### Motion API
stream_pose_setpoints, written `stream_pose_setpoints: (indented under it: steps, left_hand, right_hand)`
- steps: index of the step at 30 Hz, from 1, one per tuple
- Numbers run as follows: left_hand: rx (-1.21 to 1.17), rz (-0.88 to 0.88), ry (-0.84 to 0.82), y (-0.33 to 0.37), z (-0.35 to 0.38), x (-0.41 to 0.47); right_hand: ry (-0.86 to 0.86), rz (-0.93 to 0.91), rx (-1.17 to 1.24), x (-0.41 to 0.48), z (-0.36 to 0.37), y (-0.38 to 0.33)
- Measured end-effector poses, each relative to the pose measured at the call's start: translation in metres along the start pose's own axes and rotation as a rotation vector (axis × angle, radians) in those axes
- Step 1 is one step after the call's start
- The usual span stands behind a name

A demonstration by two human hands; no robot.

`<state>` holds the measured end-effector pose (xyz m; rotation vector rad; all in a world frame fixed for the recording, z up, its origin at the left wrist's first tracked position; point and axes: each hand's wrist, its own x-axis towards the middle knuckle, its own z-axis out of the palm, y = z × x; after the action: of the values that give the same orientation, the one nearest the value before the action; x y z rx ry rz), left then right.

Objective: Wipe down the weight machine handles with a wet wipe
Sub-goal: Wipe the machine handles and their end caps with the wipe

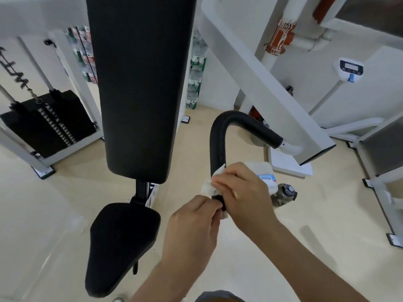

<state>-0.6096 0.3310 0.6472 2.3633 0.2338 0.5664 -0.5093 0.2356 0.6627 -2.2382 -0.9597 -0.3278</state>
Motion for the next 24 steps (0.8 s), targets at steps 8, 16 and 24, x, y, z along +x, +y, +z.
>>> stream_pose_setpoints:
  steps: [8, 16, 24]
  left_hand:
    - [0.049, 0.039, 0.036, 0.001, 0.001, -0.001]
    - [0.155, 0.107, -0.057, 0.002, -0.003, 0.005]
    - [0.137, 0.138, -0.097, 0.001, -0.005, 0.006]
  right_hand:
    - [0.123, 0.127, 0.095, 0.004, 0.003, 0.009]
    - [0.130, 0.203, 0.172, 0.005, -0.001, 0.011]
    - [0.085, 0.170, 0.081, -0.011, -0.004, 0.000]
